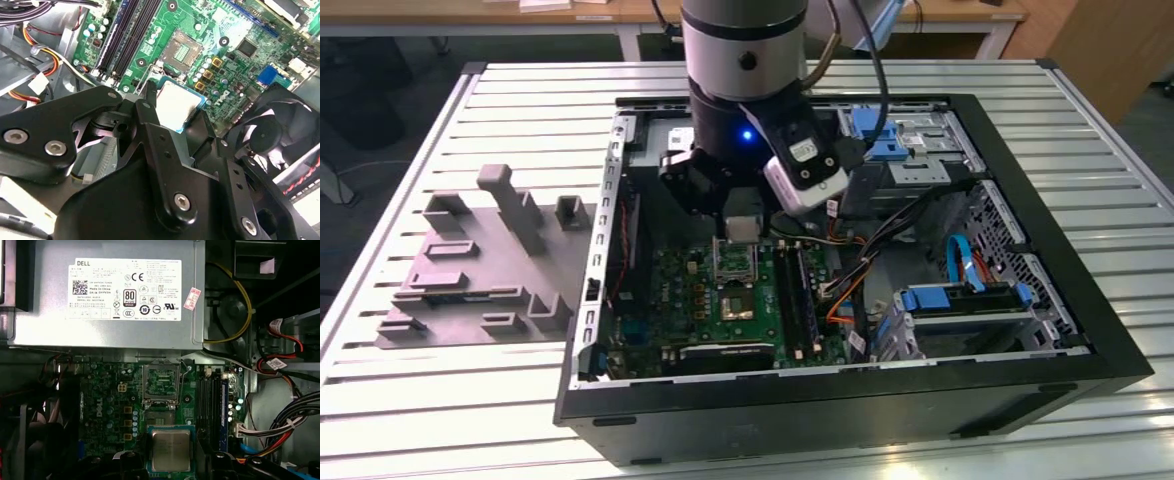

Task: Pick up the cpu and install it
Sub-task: 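Place the cpu into insertion slot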

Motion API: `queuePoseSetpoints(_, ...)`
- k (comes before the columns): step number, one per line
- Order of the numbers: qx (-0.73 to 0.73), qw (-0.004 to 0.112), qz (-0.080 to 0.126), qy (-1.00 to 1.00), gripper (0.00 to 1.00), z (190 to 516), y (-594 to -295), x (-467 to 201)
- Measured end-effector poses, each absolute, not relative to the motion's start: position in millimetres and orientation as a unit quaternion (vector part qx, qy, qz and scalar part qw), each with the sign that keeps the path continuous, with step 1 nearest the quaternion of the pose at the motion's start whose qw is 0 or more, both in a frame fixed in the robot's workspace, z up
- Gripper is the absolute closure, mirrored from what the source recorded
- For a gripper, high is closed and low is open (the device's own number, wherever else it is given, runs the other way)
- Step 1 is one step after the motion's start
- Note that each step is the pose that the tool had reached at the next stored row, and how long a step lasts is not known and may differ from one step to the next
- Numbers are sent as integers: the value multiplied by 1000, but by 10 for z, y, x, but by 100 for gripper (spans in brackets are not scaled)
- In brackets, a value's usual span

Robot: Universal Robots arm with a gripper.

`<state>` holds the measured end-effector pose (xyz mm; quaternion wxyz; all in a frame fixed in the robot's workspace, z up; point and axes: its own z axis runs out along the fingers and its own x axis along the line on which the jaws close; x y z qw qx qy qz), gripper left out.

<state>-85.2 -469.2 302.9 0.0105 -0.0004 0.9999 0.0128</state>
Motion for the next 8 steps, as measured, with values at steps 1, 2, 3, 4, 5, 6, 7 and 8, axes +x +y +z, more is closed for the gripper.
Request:
queuePoseSetpoints(1, 0, 10, 13, 1000, 53, 3011, -4692, -852)
queuePoseSetpoints(2, 0, 10, 13, 1000, 53, 2993, -4692, -853)
queuePoseSetpoints(3, 0, 10, 13, 1000, 53, 2973, -4692, -853)
queuePoseSetpoints(4, 0, 10, 13, 1000, 53, 2956, -4692, -852)
queuePoseSetpoints(5, 0, 10, 13, 1000, 53, 2938, -4693, -853)
queuePoseSetpoints(6, 0, 10, 13, 1000, 53, 2920, -4693, -852)
queuePoseSetpoints(7, 0, 10, 13, 1000, 53, 2902, -4693, -852)
queuePoseSetpoints(8, 0, 10, 13, 1000, 53, 2884, -4693, -852)
